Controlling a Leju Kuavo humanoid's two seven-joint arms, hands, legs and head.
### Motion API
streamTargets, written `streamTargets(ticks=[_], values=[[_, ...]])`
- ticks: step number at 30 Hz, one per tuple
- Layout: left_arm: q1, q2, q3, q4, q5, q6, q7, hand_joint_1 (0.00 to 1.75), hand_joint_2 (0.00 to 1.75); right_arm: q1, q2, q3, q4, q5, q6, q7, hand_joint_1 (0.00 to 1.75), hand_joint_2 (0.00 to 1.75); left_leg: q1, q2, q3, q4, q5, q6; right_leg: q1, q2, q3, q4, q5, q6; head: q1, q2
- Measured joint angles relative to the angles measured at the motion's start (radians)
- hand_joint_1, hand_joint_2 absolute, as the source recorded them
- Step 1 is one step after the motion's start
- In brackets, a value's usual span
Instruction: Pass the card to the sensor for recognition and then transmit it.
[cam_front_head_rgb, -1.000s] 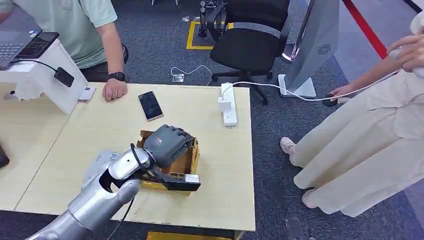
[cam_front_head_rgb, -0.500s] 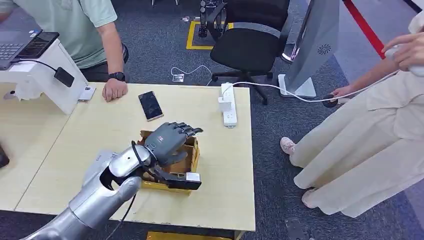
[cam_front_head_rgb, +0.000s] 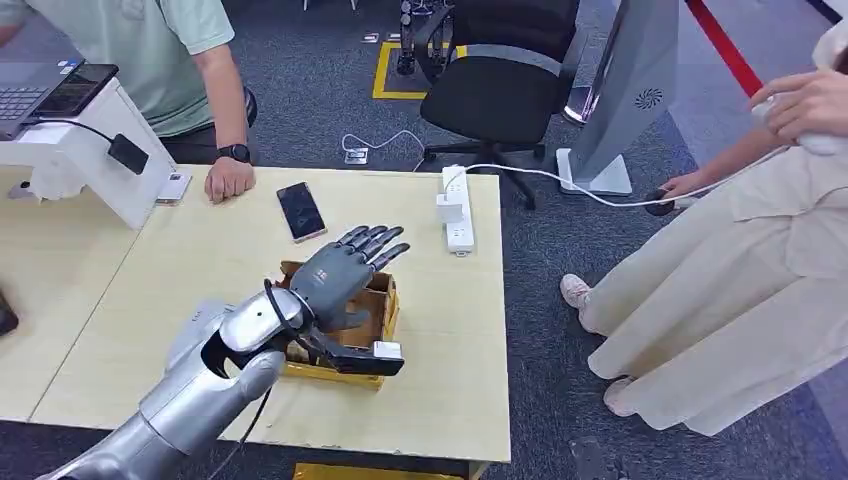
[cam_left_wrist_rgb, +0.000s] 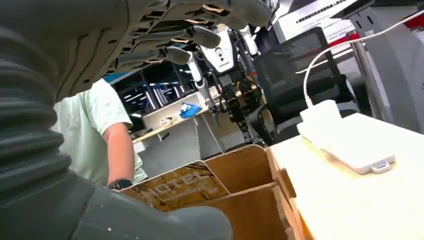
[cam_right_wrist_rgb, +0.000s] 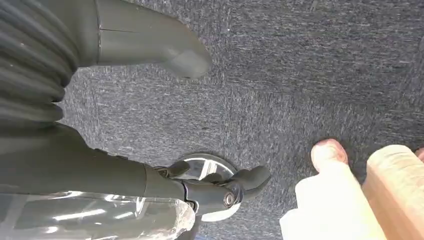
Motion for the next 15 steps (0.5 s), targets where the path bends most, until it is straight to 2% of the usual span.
streamTargets(ticks=[15], values=[[-0.026,0.0,-0.016,0.048,-0.025,0.003,0.018,0.0,1.75,0.003,0.0,0.0,0.008,0.001,0.0,0.0,0.0,1.75,0.0,0.0,0.0,0.0,0.0,0.0,0.0,0.0,0.0,0.0,0.0,0.0,0.0,0.0]])
